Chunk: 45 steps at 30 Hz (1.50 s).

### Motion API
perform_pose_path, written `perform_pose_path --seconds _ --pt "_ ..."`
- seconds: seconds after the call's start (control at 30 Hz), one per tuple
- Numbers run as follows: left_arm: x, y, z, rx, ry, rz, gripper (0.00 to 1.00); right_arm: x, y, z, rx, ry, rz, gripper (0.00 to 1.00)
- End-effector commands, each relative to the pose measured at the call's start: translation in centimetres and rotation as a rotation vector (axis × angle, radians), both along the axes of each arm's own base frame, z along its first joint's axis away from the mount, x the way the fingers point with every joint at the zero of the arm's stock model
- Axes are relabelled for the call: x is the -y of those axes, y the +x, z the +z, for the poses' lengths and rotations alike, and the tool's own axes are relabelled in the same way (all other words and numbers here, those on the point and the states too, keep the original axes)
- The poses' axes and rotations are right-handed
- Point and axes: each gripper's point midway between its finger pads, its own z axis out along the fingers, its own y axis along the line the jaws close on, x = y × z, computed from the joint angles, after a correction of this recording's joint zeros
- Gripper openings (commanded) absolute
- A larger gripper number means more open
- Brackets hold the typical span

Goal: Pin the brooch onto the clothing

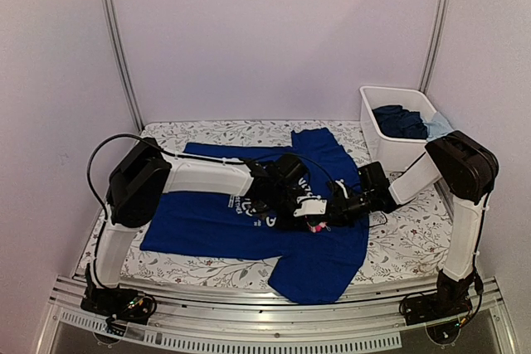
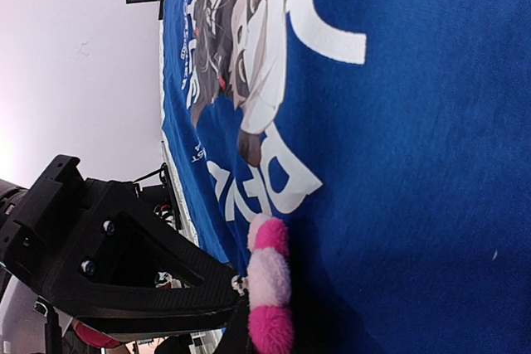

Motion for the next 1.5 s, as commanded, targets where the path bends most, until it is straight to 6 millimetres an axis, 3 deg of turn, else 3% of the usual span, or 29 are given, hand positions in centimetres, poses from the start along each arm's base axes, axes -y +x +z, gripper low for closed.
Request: perform_pose_path --seconds 0.0,0.23,0.37,0.5,0.57,0.8,1.03,1.2,1.47 --pt "0.9 -0.6 -1.2 0.018 0.006 -0.039 0.29 1.7 -3.0 -4.3 -0.189 -0.141 -0.029 0.0" --pt "0.7 -2.8 -2.0 -0.02 0.017 -0.127 0.27 1.8 -2.7 -4.5 -0.187 -0.149 -0.042 0.0" --pt "1.5 -1.5 -2.3 0.041 0.004 -0.068 0.17 1.8 -2.9 -4.6 -0.201 -0.148 -0.044 0.0" --pt "0.6 -1.1 -3.0 0.093 0.046 -0.08 0.02 1.8 -3.0 -4.4 -0.206 -0.146 -0.039 0.0" --pt "0.4 -0.5 -3.0 0.121 0.068 -0.061 0.0 1.8 -3.0 -4.1 -0.205 -0.143 -0.036 0.0" --pt "1.3 0.6 -0.8 0.166 0.045 -0.003 0.0 1.8 -3.2 -3.8 -0.206 -0.144 -0.018 0.0" --pt "3.2 2.8 3.1 0.236 -0.066 0.106 0.0 2.2 -4.6 -3.8 -0.24 -0.149 0.003 0.0" --pt "3.7 4.1 4.2 0.298 -0.094 0.132 0.0 2.3 -5.2 -2.7 -0.24 -0.142 0.016 0.0" --pt "3.7 2.6 5.4 0.229 -0.1 0.077 0.0 1.9 -4.9 -1.0 -0.235 -0.083 0.047 0.0"
